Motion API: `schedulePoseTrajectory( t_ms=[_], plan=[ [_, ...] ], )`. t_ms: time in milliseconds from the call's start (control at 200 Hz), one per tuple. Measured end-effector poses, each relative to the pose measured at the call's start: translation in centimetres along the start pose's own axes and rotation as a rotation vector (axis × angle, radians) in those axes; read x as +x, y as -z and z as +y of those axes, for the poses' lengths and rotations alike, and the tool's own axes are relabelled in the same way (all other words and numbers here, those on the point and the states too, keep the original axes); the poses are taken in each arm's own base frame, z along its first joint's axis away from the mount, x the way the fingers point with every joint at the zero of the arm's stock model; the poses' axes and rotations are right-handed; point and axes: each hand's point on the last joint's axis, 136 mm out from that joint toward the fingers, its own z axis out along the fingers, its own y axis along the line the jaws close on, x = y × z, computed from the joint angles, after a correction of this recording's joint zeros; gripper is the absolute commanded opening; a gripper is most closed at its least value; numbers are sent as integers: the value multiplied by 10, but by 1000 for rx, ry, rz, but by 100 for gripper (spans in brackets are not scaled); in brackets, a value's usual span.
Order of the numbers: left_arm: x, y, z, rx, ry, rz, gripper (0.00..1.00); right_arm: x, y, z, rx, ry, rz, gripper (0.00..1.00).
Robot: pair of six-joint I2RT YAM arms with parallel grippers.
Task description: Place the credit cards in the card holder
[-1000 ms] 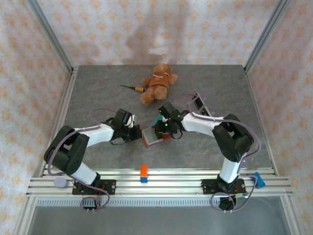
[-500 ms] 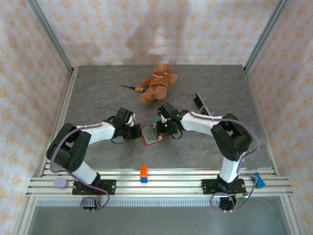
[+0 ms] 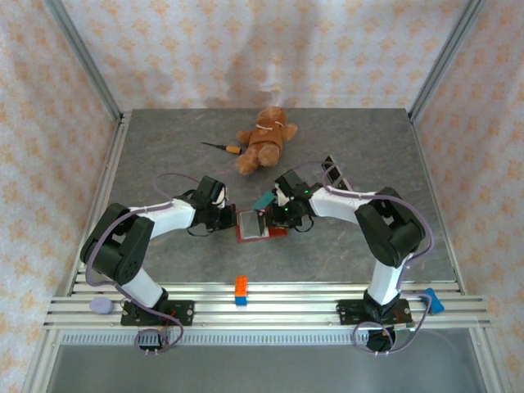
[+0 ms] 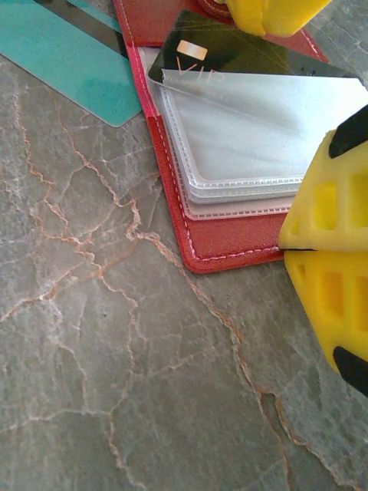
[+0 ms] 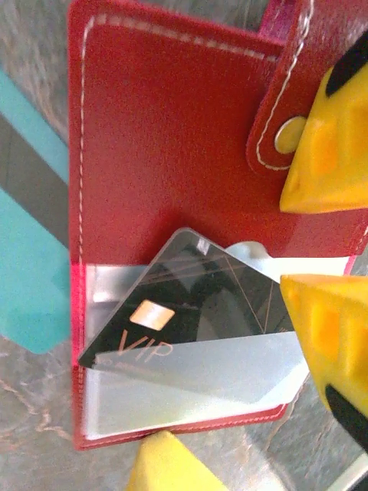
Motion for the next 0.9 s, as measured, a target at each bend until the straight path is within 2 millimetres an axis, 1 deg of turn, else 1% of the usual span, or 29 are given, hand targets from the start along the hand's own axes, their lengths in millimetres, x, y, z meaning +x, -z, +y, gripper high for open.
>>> schedulePoseTrajectory(
  t_ms=[95, 255, 325, 396, 466, 536, 691, 901],
  plan=[
    [2, 0, 2, -10, 1, 7, 3, -3, 1, 3, -40, -34, -22, 33],
    [3, 0, 4, -18, -7, 11, 3, -9, -1, 15, -122, -91, -54, 33],
    [3, 0, 4, -19, -7, 11, 3, -12, -1, 16, -135, -108, -69, 34],
    [3, 0, 4, -19, -7, 10, 3, -16, -1, 17, -145, -121, -84, 37],
    [3, 0, 4, -19, -7, 10, 3, -19, -1, 17, -154, -132, -96, 38],
    [3, 0, 4, -19, -7, 11, 3, -19, -2, 16, -164, -139, -107, 34],
    [3, 0, 4, -19, -7, 11, 3, -19, -5, 17, -203, -159, -119, 33],
    [3, 0, 4, -18, -6, 11, 3, -21, -8, 19, -294, -205, -139, 25]
  ],
)
